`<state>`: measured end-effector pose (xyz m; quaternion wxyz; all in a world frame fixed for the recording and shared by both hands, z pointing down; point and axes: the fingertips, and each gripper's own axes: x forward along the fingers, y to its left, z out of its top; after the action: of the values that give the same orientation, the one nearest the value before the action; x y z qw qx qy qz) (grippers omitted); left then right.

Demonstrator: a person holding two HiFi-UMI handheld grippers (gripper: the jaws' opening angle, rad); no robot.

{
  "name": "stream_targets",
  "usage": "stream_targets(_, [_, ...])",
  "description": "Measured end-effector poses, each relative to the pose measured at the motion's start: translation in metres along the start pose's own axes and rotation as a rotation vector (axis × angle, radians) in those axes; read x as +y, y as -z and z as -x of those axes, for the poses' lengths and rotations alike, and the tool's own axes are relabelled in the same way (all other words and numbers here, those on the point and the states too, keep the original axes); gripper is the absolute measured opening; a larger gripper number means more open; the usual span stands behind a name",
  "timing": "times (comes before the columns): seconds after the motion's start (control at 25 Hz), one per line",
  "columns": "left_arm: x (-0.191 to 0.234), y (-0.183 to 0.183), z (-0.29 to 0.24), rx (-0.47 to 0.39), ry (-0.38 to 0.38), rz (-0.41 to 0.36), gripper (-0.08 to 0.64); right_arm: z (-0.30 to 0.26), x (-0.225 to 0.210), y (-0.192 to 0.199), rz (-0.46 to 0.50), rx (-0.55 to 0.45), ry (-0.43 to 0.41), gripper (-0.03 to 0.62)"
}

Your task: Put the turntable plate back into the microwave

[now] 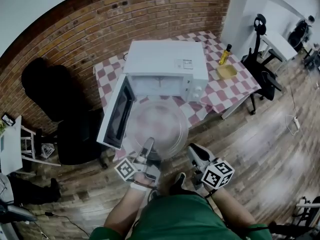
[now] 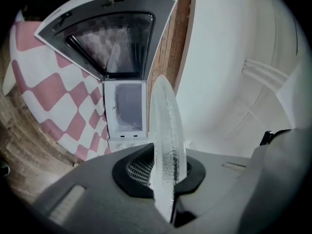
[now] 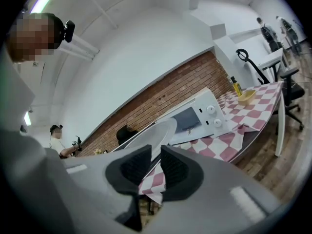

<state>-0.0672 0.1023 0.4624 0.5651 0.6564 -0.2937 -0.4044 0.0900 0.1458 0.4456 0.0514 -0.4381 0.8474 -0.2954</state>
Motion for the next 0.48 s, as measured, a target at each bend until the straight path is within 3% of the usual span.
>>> stream_targets(0.48, [0.024,-0.002,-0.048,-0.079,-0.025,-0.042,0.037,-0.032,-0.033,-0.009,-0.019,0.122,-0.114,0.063])
